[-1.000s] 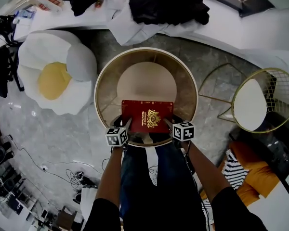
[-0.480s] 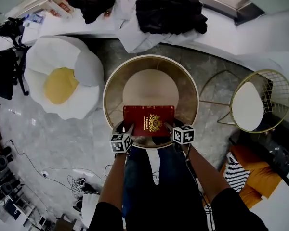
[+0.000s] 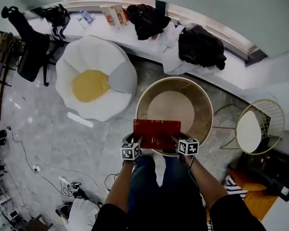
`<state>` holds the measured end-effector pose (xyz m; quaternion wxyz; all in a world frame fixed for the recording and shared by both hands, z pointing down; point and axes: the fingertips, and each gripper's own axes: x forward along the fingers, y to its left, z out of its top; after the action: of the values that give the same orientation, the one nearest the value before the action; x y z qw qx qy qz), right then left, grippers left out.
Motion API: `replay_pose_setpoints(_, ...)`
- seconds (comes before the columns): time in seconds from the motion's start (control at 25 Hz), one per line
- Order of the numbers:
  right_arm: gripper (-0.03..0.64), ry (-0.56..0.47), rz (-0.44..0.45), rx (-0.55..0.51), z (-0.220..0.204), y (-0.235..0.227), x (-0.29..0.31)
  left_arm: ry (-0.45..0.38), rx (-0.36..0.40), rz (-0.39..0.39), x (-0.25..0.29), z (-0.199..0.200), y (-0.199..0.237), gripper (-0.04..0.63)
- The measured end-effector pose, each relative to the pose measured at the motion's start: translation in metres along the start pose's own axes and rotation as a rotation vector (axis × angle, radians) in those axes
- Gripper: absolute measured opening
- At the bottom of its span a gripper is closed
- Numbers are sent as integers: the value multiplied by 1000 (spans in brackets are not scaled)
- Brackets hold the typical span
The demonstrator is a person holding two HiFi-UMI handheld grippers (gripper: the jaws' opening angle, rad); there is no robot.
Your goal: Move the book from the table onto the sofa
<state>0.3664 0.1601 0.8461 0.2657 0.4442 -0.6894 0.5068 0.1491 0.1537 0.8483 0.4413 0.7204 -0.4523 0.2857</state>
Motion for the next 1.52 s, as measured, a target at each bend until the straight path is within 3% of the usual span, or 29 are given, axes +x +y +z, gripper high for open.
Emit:
replay_pose_setpoints(0.24, 227, -5, 18, -96, -7, 125, -2, -84, -66, 53, -109, -15, 70, 230)
replay_pose_setpoints(0.48, 227, -8, 47, -205, 11, 238, 24, -188, -209, 125, -191, -19, 148, 230)
replay_pose_setpoints(0.8, 224, 41, 154, -367, 13, 369, 62, -285, -362, 190, -279, -40, 234, 231)
replay_pose_setpoints(1.08, 216, 66, 193, -475, 48, 428, 100, -347, -496, 230, -298, -38, 282, 232)
replay_pose_setpoints(1.32, 216, 116, 223, -494, 103, 458, 155, -321, -539, 269, -289, 13, 328, 230)
replay_pose_setpoints(1.52, 216, 144, 227, -455, 163, 466, 191, -298, -510, 295, -275, 70, 355, 231)
